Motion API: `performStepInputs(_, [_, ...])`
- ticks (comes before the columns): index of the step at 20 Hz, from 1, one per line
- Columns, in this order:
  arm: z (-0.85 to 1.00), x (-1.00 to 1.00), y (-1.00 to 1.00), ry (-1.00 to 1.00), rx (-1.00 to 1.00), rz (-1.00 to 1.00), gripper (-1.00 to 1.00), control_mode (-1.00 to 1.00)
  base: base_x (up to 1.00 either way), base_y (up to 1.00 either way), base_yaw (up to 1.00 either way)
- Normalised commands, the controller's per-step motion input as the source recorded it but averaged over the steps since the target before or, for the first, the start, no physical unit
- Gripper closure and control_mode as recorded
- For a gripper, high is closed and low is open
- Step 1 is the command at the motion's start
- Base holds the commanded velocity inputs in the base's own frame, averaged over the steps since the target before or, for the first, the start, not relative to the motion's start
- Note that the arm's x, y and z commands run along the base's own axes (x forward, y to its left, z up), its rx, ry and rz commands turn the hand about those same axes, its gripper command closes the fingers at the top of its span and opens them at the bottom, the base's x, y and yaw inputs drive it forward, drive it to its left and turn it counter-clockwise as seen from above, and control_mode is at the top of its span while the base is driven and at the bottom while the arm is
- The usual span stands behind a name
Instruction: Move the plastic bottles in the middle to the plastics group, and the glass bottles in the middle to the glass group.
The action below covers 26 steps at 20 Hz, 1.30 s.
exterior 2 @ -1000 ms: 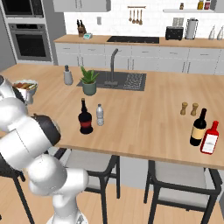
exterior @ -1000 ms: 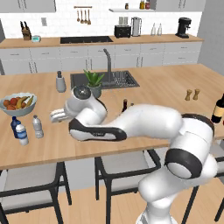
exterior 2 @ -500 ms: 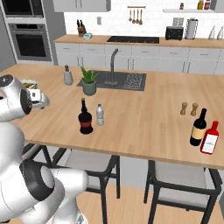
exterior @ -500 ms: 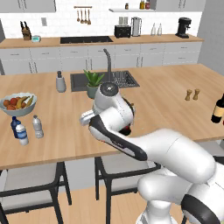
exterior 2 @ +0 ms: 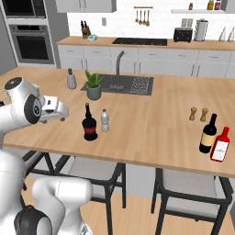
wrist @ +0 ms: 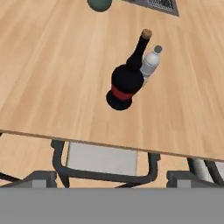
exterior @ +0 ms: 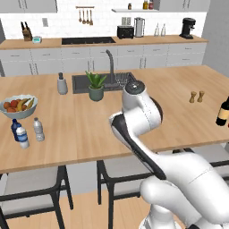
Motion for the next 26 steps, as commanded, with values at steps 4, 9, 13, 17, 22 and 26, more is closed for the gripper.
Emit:
performStepInputs(4, [0.19, 0.05, -1.00, 0.01, 0.34, -0.40, -1.00, -1.00, 0.00, 0.00, 0.00])
performStepInputs(9, [0.18, 0.61, -0.47, 0.13, 0.23, -0.22, -1.00, -1.00, 0.00, 0.00, 0.00])
performStepInputs(13, [0.02, 0.63, -0.02, 0.29, 0.00, -0.01, -1.00, -1.00, 0.00, 0.00, 0.00])
performStepInputs(17, [-0.07, 0.47, 0.00, 0.05, 0.00, 0.00, -1.00, -1.00, 0.00, 0.00, 0.00])
performStepInputs(22, [-0.30, 0.29, 0.00, -0.05, 0.00, 0.00, -1.00, -1.00, 0.00, 0.00, 0.00])
performStepInputs(26, [-0.55, 0.26, 0.00, -0.12, 0.05, 0.03, -1.00, -1.00, 0.00, 0.00, 0.00])
